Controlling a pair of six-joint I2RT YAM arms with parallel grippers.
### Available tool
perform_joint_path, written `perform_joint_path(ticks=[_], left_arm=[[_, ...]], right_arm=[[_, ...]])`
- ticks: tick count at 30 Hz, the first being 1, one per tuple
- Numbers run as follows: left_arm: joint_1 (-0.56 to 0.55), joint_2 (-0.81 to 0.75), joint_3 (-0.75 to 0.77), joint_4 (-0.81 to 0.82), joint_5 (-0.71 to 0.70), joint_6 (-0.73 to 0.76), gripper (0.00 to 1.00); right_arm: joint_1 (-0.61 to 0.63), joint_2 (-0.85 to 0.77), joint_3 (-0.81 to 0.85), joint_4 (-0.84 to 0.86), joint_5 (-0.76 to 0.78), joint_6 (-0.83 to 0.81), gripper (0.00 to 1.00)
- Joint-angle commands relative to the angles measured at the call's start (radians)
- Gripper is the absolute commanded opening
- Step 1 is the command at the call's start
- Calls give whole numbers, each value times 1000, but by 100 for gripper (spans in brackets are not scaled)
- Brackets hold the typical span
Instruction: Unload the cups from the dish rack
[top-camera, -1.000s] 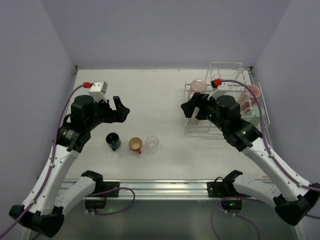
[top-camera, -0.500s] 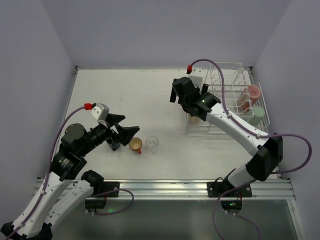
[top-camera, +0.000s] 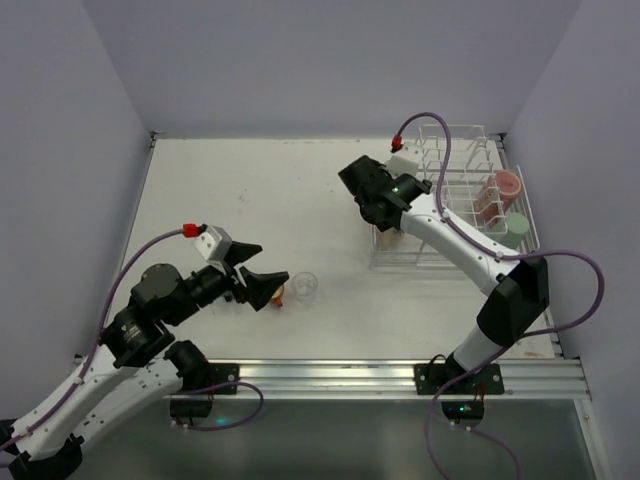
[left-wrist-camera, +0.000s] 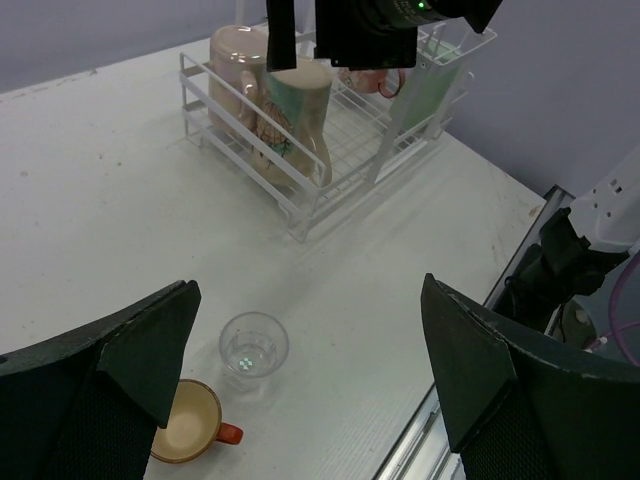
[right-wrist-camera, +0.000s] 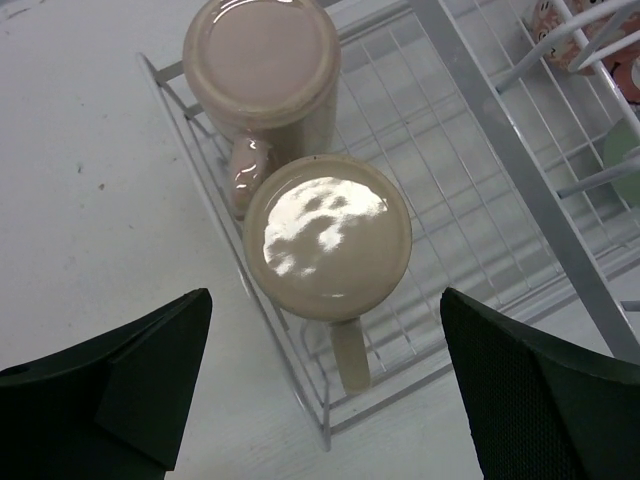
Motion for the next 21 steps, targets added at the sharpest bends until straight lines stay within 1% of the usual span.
perform_joint_path(ticks=[1, 4, 9, 15, 21], left_arm=[[-54, -7, 10, -9, -80, 27, 100], [-97, -6, 10, -15, -86, 25, 100], [-143, 3, 10, -22, -98, 28, 100], [-163, 13, 10, -26, -112, 30, 100], [-166, 17, 10, -25, -121, 33, 100]], right_arm=[[-6, 27, 23, -69, 68, 183, 99], [-11, 59, 32, -104, 85, 249, 99], [-46, 78, 48, -98, 71, 269, 99], [-80, 69, -3, 38, 42, 181, 99], [-100, 121, 39, 77, 22, 111, 99]])
